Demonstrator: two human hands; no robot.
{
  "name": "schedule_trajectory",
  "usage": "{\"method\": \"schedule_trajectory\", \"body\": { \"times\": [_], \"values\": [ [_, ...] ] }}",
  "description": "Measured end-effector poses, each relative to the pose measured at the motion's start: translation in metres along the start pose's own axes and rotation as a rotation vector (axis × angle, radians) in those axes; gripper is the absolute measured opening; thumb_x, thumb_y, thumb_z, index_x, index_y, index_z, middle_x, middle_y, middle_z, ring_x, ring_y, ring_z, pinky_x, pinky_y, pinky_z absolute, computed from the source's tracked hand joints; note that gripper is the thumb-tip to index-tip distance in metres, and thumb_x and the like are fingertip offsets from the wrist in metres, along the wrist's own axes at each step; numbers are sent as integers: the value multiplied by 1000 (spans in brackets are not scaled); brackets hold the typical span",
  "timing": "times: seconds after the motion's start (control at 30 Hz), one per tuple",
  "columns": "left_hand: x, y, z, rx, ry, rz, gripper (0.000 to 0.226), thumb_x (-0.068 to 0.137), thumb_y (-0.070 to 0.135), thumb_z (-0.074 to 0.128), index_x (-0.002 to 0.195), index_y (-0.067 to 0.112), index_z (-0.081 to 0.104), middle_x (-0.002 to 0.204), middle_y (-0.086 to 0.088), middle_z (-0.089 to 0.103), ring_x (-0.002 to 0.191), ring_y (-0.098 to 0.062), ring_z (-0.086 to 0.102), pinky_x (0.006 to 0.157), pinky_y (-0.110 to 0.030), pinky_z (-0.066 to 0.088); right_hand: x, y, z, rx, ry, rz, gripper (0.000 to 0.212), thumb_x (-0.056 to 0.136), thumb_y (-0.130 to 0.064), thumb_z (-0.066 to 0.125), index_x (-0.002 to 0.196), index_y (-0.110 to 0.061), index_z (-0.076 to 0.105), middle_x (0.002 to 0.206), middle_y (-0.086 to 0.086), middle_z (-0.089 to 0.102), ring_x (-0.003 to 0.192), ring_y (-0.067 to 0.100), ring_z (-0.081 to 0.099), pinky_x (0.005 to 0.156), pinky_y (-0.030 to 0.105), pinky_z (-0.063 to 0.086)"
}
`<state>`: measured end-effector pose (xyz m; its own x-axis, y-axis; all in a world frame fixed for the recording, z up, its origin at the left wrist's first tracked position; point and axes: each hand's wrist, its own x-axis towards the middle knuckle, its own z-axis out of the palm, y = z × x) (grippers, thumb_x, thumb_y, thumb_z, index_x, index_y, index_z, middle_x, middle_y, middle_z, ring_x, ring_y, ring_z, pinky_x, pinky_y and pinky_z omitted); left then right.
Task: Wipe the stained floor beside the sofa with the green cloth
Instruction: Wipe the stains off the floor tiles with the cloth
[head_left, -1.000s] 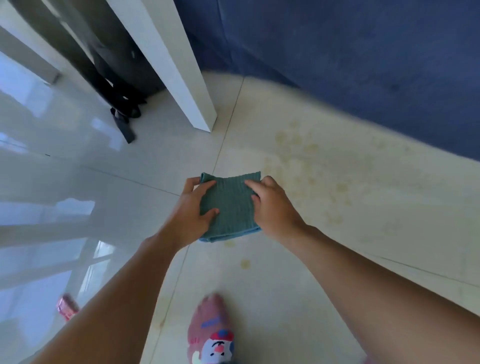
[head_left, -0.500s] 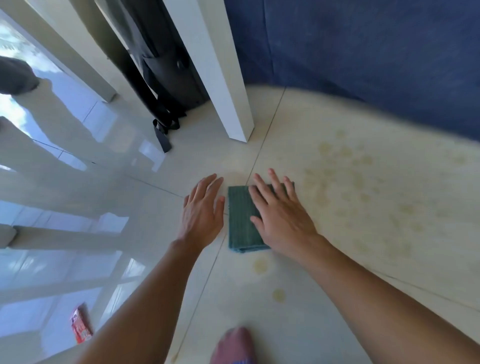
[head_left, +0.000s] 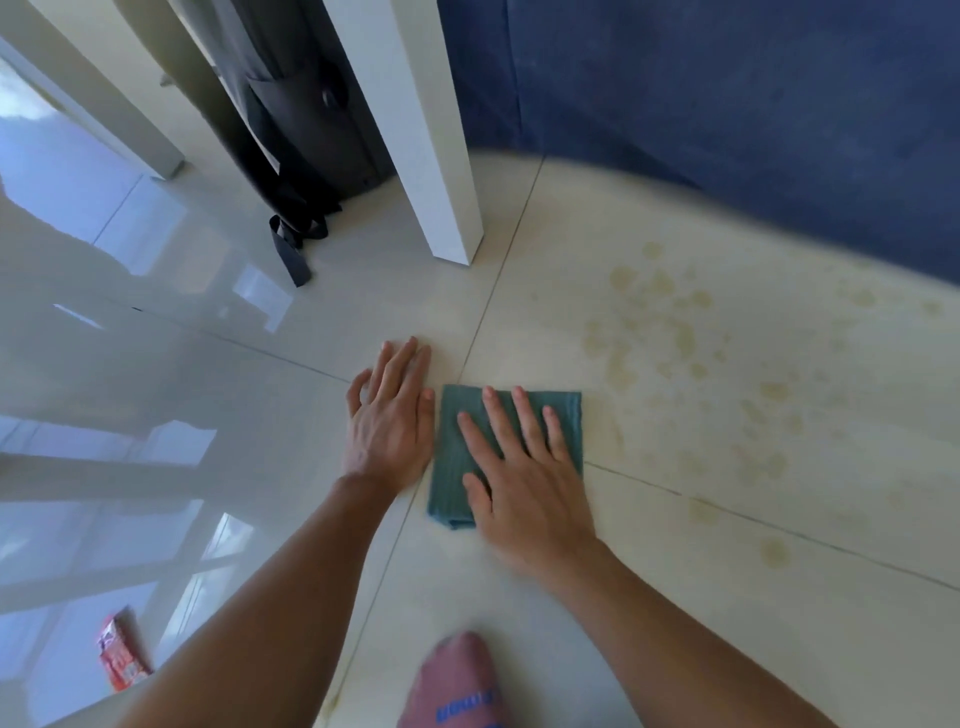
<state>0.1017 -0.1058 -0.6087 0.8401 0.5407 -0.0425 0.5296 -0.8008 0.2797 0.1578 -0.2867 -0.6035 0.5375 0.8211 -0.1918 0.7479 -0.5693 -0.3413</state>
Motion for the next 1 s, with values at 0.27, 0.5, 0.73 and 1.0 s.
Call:
{"method": "schedule_trajectory", "body": {
  "times": [0.27,0.5,0.73,1.0],
  "values": [
    [1,5,1,34,20,37,56,101,36,22,148,12,37,159,-9,32,150,-24,19,118,-47,15,-55,43,-3,-25,35,122,64,98,-49,39,159,-35,24,170,-5,12,158,24,6,124,51,10],
    [16,37,9,17,-35,234,52,98,32,28,144,12,42,156,-5,38,148,-22,25,116,-47,19,-125,50,10,-53,51,47,72,91,-52,52,158,-37,29,170,-6,16,157,23,14,121,51,17],
    [31,98,22,-35,-57,307,53,97,31,28,146,11,37,160,-6,29,150,-24,19,117,-49,17,-111,41,10,1,124,277,70,95,-52,43,159,-37,22,171,-6,8,158,23,3,123,50,7],
    [49,105,27,80,-107,357,63,94,37,24,151,8,30,162,-9,22,150,-23,17,118,-48,12,-112,77,5,15,219,577,69,97,-52,38,160,-35,18,171,-2,6,158,26,1,125,51,6]
  ]
}}
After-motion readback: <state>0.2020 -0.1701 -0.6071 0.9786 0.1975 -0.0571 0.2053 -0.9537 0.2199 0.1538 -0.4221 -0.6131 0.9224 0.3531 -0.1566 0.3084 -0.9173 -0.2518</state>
